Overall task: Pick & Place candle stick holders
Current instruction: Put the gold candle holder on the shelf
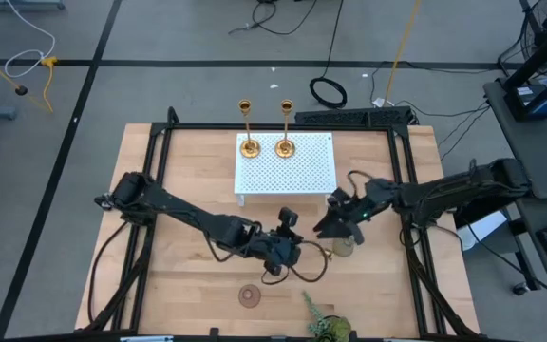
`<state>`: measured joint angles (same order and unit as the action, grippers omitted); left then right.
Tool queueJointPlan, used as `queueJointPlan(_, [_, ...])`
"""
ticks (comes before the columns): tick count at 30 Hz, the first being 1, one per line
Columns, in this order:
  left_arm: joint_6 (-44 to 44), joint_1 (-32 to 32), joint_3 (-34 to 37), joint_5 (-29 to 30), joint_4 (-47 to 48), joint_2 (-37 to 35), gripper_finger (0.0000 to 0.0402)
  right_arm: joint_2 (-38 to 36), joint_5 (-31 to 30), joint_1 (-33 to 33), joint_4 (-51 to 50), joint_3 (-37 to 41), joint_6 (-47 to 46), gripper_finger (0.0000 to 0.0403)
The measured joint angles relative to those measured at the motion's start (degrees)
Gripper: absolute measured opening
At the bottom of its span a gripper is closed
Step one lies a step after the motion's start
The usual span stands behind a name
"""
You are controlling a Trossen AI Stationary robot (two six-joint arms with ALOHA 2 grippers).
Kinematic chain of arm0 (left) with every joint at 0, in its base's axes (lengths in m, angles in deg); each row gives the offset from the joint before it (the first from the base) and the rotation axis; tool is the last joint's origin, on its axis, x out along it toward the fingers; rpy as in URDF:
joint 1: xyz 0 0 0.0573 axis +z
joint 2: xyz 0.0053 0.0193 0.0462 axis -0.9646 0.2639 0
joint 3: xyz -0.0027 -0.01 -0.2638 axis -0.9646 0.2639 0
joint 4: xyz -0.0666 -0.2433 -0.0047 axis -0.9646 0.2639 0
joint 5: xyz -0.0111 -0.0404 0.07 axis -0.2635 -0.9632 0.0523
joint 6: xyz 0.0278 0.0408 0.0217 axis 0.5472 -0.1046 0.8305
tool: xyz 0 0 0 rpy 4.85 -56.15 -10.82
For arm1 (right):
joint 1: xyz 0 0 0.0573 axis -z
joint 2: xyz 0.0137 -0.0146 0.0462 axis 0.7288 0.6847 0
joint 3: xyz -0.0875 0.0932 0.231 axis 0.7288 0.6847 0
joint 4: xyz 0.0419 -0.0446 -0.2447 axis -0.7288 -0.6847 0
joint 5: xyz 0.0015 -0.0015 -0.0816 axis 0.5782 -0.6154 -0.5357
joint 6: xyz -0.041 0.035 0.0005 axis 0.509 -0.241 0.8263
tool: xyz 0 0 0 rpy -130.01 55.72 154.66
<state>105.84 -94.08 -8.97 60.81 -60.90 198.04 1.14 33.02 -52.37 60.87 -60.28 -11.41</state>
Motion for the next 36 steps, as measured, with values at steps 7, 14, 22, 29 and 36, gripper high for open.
queueJointPlan(7, [-8.7,-0.3,0.0,-1.4,2.5,-7.7,0.0016,-8.6,0.0,-0.2,-0.6,0.0,13.1,0.0151])
queueJointPlan(14, [-11.2,-2.2,-0.1,-0.3,2.2,-18.1,0.0016,-11.8,-0.3,-1.7,-0.8,0.0,29.9,0.0151])
queueJointPlan(22, [-12.7,-6.8,3.7,8.3,3.1,-27.8,0.0016,-10.6,-7.6,-2.4,-0.5,0.0,45.2,0.0148])
queueJointPlan(29, [-11.5,-5.5,25.5,8.3,-26.0,-30.2,0.0018,-7.6,-15.9,-2.4,0.3,0.0,51.4,0.0157])
queueJointPlan(36, [-19.8,2.6,42.7,-1.6,-57.2,-27.0,0.0016,-1.8,-16.8,-2.4,6.8,0.1,51.4,0.0157])
